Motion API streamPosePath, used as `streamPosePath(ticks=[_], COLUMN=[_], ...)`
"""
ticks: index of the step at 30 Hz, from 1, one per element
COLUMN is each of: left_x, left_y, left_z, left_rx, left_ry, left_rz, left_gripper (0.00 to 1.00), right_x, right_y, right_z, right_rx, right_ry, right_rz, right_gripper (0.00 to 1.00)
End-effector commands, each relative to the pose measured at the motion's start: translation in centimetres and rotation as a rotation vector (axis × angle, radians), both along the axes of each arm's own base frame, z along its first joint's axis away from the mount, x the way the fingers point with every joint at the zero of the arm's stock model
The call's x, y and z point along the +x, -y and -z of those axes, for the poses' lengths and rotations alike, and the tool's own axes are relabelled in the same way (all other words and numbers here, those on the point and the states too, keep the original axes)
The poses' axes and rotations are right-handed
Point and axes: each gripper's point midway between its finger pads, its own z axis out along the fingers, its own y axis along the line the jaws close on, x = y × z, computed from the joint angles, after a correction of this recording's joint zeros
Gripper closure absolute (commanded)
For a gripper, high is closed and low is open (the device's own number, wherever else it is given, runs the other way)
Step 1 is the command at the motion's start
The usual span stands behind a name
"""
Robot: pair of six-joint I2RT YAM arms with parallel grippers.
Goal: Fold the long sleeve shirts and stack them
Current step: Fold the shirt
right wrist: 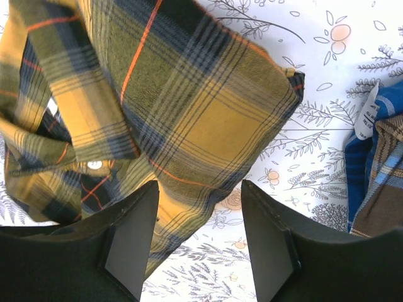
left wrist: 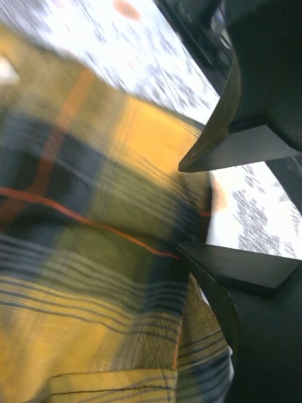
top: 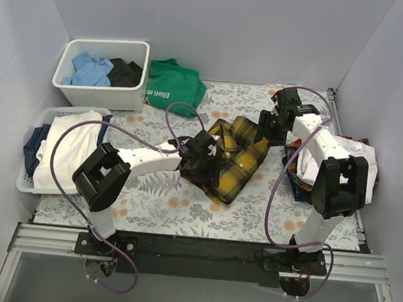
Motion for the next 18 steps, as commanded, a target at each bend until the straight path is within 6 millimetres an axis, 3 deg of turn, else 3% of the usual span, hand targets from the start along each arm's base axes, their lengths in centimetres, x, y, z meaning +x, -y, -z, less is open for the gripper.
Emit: streamPosePath(ticks=[1, 4, 11, 15, 18], left_x=[-3.4, -3.9, -2.6, -0.6, 0.6], left_y=[-4.3, -6.0, -10.8, -11.7, -11.6], left_z=[3.4, 5.3, 4.4, 1.2, -2.7], left_rx=[0.120, 0.201, 0.320, 0.284, 0.217], left_ry=[-0.073, -0.105, -0.075, 0.004, 0.074], left_rz=[-0.026, -0.076, -0.234, -0.276, -0.309], left_gripper=[0.51, 0.51, 0.50, 0.49, 0.44], right_x=[1.9, 2.6, 3.8, 4.3, 3.2], right_y=[-1.2, -1.5, -1.8, -2.0, -2.1], right_z=[-1.8, -2.6, -3.2, -0.2, 2.1], right_rx=[0.049, 0.059, 0.058, 0.044, 0.036], right_ry=[0.054, 0.076, 0.108, 0.047, -0.006], right_rz=[-0.032, -0.037, -0.081, -0.104, -0.107], right_gripper=[0.38, 0.38, 0.38, 0.38, 0.41])
